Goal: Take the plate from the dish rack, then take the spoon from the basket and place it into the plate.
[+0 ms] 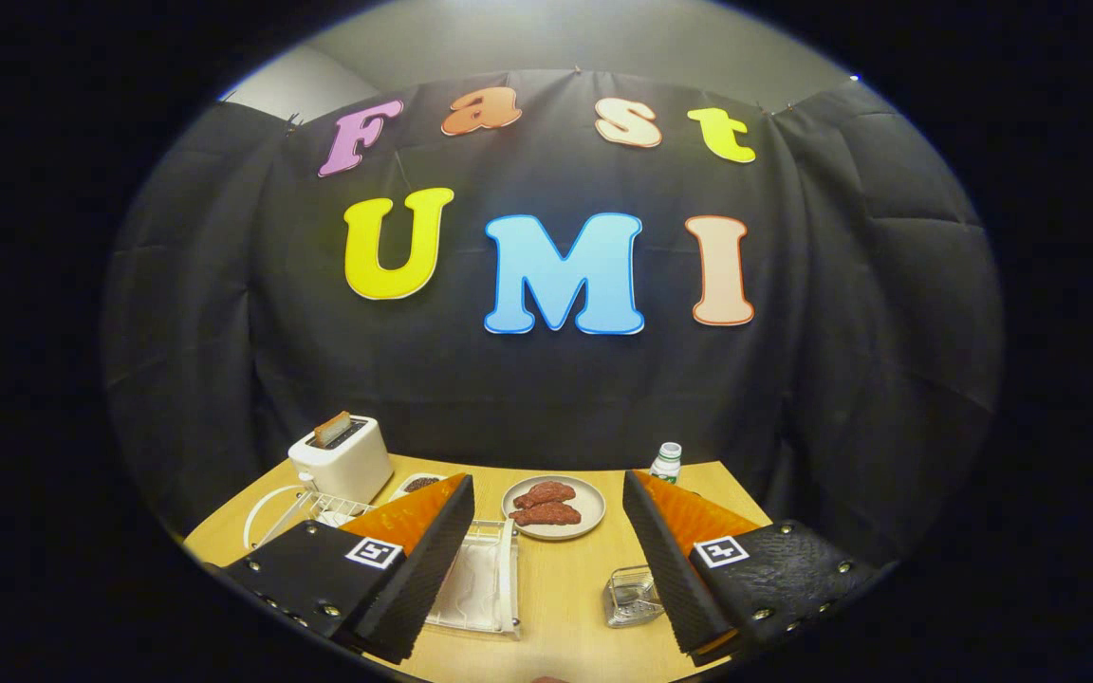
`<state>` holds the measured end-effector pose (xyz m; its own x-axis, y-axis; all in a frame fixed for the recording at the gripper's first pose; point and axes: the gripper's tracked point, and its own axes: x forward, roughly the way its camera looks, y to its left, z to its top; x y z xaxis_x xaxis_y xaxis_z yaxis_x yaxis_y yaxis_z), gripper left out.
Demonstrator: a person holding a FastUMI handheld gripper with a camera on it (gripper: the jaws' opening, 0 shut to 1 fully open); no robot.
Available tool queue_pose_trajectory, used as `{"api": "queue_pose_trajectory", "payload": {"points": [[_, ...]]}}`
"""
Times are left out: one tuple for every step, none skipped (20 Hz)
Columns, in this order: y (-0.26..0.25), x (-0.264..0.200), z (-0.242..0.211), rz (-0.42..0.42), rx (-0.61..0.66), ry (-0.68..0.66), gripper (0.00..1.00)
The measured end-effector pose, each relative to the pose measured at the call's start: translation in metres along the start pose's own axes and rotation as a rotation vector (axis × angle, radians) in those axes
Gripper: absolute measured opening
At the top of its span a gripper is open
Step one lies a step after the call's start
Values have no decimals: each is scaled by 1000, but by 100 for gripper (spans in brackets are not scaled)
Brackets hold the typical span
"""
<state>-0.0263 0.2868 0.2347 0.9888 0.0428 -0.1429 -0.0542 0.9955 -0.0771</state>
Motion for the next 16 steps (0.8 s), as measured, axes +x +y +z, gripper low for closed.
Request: {"api": "queue_pose_trajectory", "payload": {"points": [[9,7,-5,7,-1,18,96],[20,15,-14,18,5,46,96],[29,22,-24,21,8,80,96],[37,29,-31,23,4,102,96],[42,36,-36,12,1,120,94],[47,42,-41,2,-1,134,94],[53,49,-47,-8,-8,153,94],[58,54,-52,-15,-18,173,94],[63,59,-58,-21,-32,190,94],[67,65,-64,-26,-42,207,92],[71,71,-70,-34,-49,225,91],[73,75,-78,-43,-57,249,91],[76,81,-85,-51,-65,273,91],[77,86,-94,-63,-79,296,91],[77,89,-102,-78,-88,322,90],[79,93,-108,-86,-88,341,85]]}}
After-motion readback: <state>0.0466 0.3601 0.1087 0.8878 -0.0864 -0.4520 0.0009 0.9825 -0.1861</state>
